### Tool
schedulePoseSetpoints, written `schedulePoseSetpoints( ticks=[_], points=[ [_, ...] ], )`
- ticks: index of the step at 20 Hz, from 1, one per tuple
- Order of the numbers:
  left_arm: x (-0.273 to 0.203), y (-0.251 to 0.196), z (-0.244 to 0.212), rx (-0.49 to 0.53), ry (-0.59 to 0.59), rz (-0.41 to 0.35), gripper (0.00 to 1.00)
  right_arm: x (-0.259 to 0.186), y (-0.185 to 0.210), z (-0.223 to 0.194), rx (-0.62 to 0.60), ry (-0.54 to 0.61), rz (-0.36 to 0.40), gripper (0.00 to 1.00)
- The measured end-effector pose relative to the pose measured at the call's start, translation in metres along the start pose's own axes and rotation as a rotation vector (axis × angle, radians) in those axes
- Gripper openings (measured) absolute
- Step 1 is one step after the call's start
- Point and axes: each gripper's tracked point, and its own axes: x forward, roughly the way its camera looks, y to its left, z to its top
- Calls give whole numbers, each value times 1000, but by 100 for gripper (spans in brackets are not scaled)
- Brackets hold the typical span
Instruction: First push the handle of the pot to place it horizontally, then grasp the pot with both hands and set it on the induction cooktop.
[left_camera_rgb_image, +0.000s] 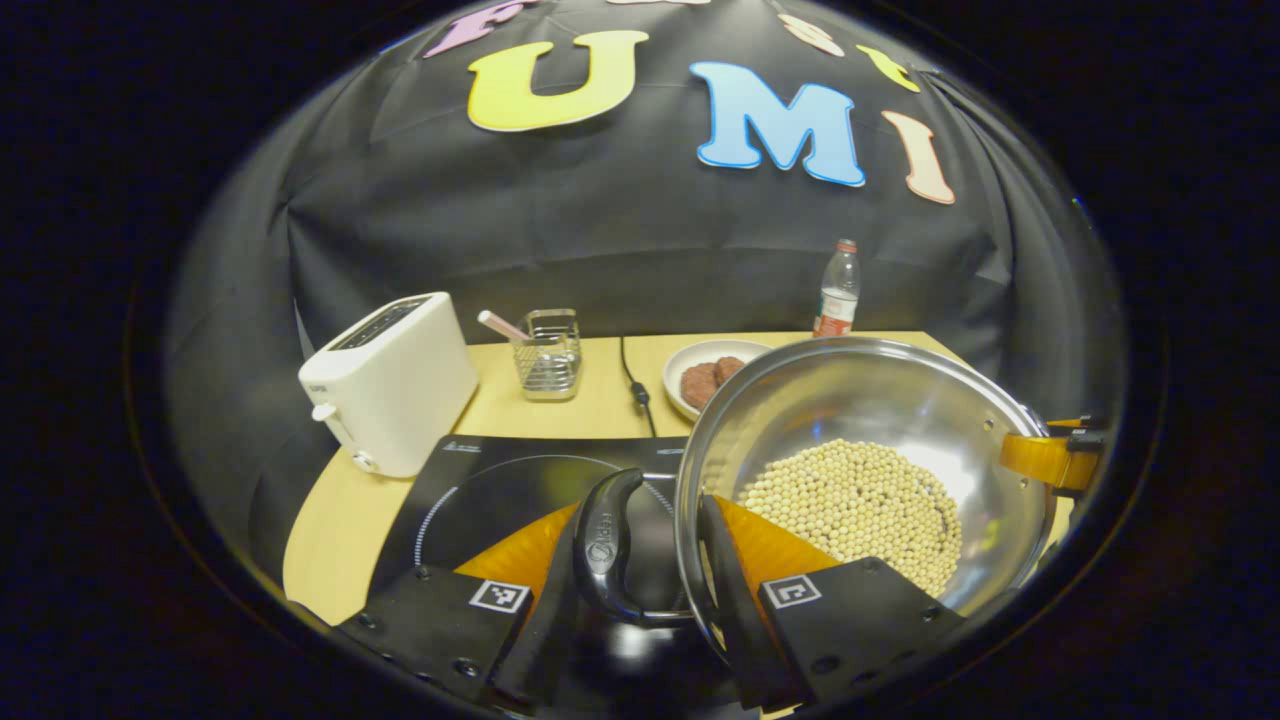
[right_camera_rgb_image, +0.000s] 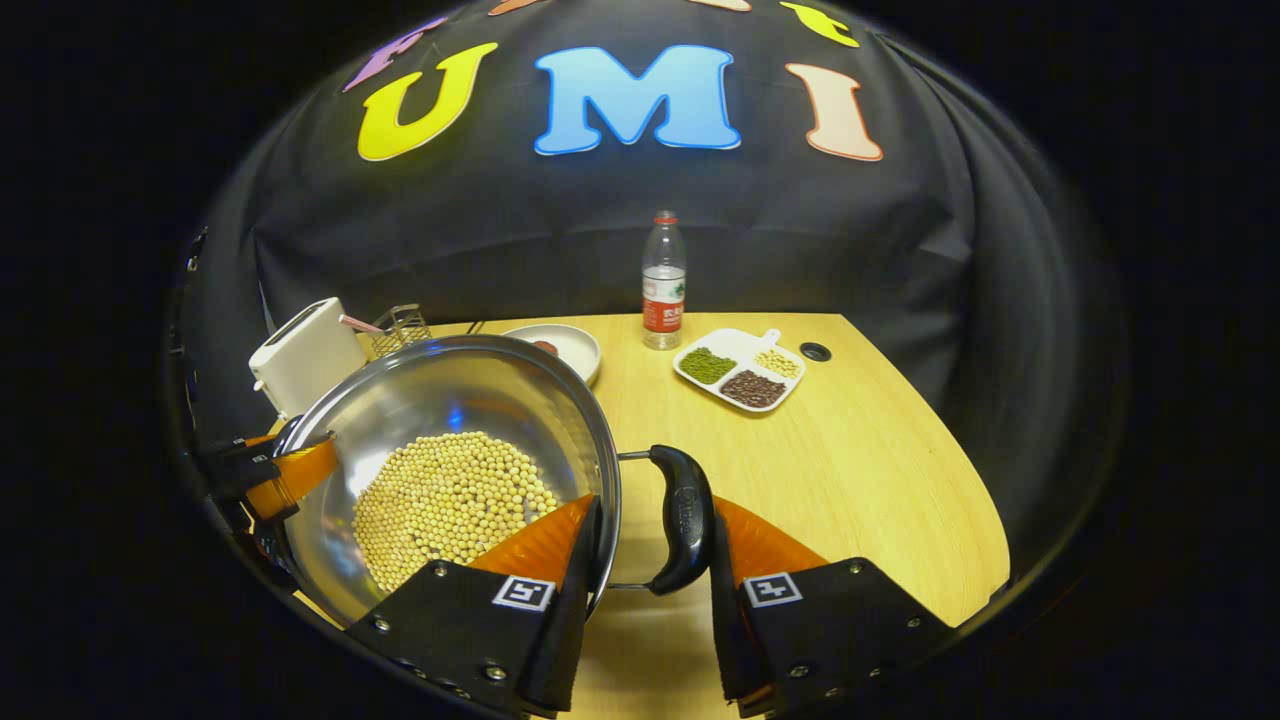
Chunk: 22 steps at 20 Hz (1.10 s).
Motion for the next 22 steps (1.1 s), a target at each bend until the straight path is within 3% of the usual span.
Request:
schedulePoseSetpoints(
  ticks=[3,4,5,7,8,12,20,21,22],
  points=[
    [-5,41,2,-12,-12,20,66,2,36,5,-16,-9,18,54],
    [-6,54,1,-15,-15,27,74,3,48,6,-19,-10,24,54],
    [-5,67,0,-17,-15,32,74,5,59,6,-21,-12,28,54],
    [-2,88,1,-21,-9,42,66,7,82,7,-18,-14,37,54],
    [0,99,1,-19,-6,48,70,9,93,8,-15,-18,40,54],
    [8,138,6,13,-13,69,68,19,132,8,5,-20,55,54],
    [17,196,-14,-7,27,107,66,32,184,-2,-18,-18,69,54],
    [21,199,-20,-15,40,107,70,34,187,-5,-20,-10,68,54],
    [25,202,-25,-21,50,112,66,35,188,-7,-17,-5,73,54]
  ],
)
